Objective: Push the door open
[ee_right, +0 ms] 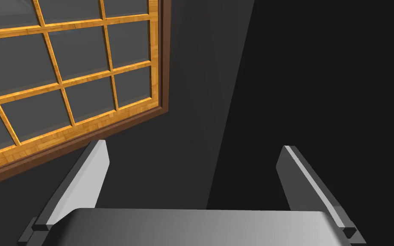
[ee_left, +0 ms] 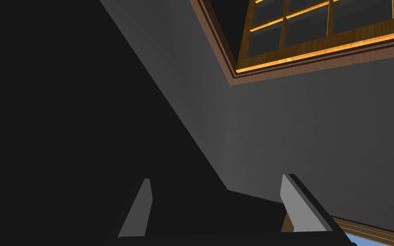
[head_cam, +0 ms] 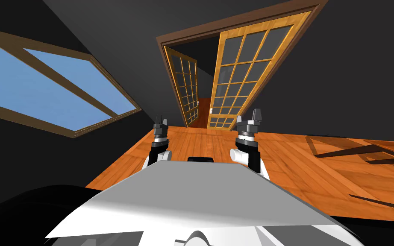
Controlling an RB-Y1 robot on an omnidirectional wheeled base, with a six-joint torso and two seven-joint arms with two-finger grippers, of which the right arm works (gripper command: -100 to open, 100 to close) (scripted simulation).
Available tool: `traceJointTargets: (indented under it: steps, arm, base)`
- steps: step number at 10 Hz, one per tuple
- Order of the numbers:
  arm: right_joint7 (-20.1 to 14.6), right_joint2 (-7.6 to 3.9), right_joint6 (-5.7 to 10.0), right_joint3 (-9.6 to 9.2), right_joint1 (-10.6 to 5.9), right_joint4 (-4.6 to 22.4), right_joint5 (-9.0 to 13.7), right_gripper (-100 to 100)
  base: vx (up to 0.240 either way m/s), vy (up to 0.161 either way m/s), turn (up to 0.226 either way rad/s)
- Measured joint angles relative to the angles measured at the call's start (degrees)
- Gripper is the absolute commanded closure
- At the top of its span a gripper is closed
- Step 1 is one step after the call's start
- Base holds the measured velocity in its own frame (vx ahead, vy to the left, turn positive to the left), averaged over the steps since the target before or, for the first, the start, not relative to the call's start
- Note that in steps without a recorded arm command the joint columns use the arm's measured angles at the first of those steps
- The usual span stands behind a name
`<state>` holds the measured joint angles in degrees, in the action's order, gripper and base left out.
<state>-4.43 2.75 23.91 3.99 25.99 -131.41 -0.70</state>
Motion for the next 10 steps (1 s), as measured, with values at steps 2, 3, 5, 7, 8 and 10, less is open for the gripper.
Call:
traceJointTargets:
  steps: [2, 3, 5, 7, 8, 10]
  arm:
    - [-1.17, -0.83, 0.8, 0.36, -0.68, 2.19, 1.03, -100]
    - [-1.96, -1.26, 1.3, 0.55, -0.96, 3.4, 1.63, -100]
    - [-3.87, -2.42, 2.24, 1.47, -1.77, 5.98, 3.17, -100]
    - [-5.25, -2.92, 2.98, 1.82, -2.65, 8.43, 4.28, -100]
    - [-6.2, -3.45, 3.45, 2.33, -3.23, 9.92, 5.08, -100]
    - [-7.83, -4.09, 4.37, 2.82, -3.49, 11.94, 6.33, -100]
  base:
    - [0.081, -0.053, 0.15]
    - [0.1, -0.065, 0.144]
    - [0.075, -0.057, 0.111]
    - [0.101, -0.057, 0.159]
    - [0.102, -0.058, 0.091]
    - [0.078, -0.037, 0.115]
